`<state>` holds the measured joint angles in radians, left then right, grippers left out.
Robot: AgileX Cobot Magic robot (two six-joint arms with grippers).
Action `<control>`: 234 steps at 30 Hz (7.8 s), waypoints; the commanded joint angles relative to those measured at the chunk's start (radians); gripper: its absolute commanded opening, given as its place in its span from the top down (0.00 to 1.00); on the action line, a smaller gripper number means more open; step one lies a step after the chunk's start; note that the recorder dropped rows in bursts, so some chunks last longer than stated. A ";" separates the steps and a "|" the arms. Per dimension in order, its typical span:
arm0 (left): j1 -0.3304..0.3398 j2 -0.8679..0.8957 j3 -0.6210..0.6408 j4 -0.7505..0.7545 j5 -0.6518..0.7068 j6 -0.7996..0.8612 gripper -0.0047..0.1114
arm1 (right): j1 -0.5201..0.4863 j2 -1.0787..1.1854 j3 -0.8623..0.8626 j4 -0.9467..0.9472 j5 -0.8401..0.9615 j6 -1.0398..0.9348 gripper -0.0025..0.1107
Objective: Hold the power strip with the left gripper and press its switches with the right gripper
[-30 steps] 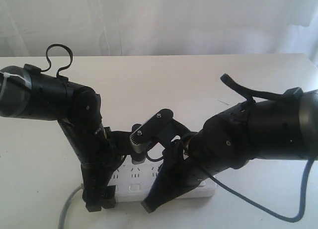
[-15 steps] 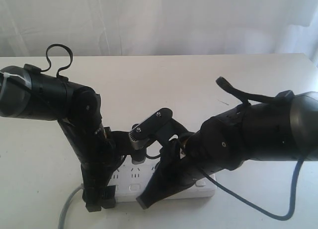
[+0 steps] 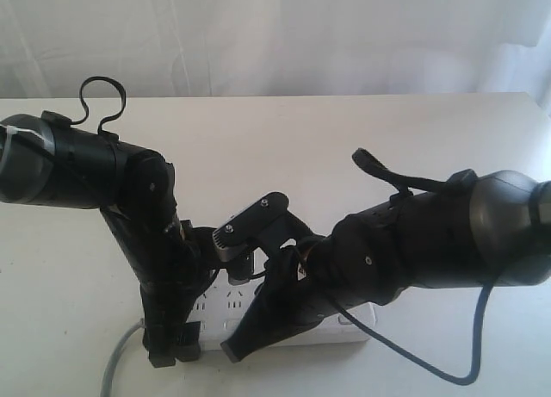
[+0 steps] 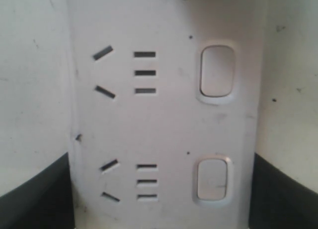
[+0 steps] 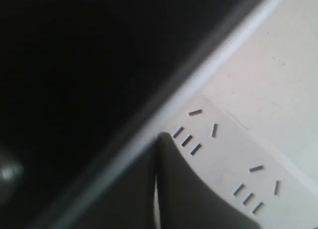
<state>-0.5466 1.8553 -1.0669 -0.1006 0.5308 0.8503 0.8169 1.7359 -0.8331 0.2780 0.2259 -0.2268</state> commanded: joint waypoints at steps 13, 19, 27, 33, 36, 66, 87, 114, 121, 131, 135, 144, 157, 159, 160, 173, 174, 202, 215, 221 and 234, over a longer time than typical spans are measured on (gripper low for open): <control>-0.002 0.044 0.019 0.008 0.014 -0.005 0.96 | 0.005 0.019 0.009 -0.043 0.142 -0.011 0.98; -0.002 0.044 0.019 0.008 0.014 -0.005 0.96 | 0.005 -0.046 0.009 -0.008 0.066 -0.011 0.98; -0.002 0.044 0.019 0.087 0.015 -0.005 0.96 | 0.005 -0.152 0.009 -0.007 0.039 -0.013 0.98; -0.002 0.044 0.019 0.107 0.015 -0.005 0.96 | 0.005 -0.148 0.009 -0.009 0.039 -0.022 0.98; -0.002 0.044 0.019 0.107 0.018 -0.008 0.96 | 0.005 -0.143 0.009 -0.009 0.037 -0.026 0.98; -0.002 0.044 0.019 0.101 -0.005 -0.099 0.96 | 0.005 0.029 0.009 -0.009 -0.001 -0.031 0.98; -0.002 0.044 0.019 0.091 -0.005 -0.095 0.96 | 0.001 -0.018 0.009 -0.066 0.081 -0.031 0.98; -0.002 0.044 0.019 0.088 -0.009 -0.091 0.96 | -0.001 0.024 0.092 -0.062 -0.012 -0.021 0.98; -0.002 0.044 0.019 0.088 -0.007 -0.089 0.96 | -0.001 -0.094 0.088 -0.047 -0.075 -0.019 0.98; -0.002 0.044 0.019 0.088 -0.001 -0.043 0.96 | -0.001 -0.368 0.088 -0.054 -0.008 -0.015 0.98; -0.002 0.044 0.019 0.083 0.033 -0.041 0.96 | -0.002 -0.308 0.088 -0.054 0.027 -0.012 0.98; -0.002 0.044 0.019 0.083 0.076 0.044 0.96 | -0.050 -0.177 0.088 -0.067 0.039 0.014 0.98; -0.002 0.044 0.019 0.083 0.074 0.044 0.96 | -0.050 -0.095 0.088 -0.074 0.041 0.014 0.98; -0.002 0.044 0.019 0.083 0.074 0.044 0.96 | -0.050 -0.087 0.088 -0.077 0.047 0.014 0.98; -0.002 0.044 0.019 0.083 0.074 0.044 0.96 | -0.050 -0.083 0.090 -0.089 0.048 0.014 0.98; -0.002 0.044 0.019 0.083 0.074 0.044 0.96 | -0.050 -0.083 0.090 -0.365 0.093 0.284 0.98; -0.002 0.044 0.019 0.083 0.074 0.044 0.96 | -0.050 -0.083 0.090 -0.363 0.088 0.284 0.98; -0.002 0.044 0.019 0.083 0.065 0.044 0.96 | -0.050 -0.179 0.238 -0.318 -0.059 0.311 0.98; -0.002 0.044 0.019 0.083 0.065 0.044 0.96 | -0.050 -0.326 0.238 -0.313 -0.065 0.317 0.98; -0.002 0.044 0.019 0.083 0.065 0.044 0.96 | -0.050 -0.244 0.242 -0.311 -0.096 0.317 0.98; -0.002 0.044 0.019 0.083 0.073 0.044 0.96 | 0.008 -0.174 0.242 -0.289 -0.156 0.317 0.98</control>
<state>-0.5484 1.8553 -1.0756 -0.0557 0.5623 0.8938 0.8203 1.5383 -0.5963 -0.0129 0.0761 0.0868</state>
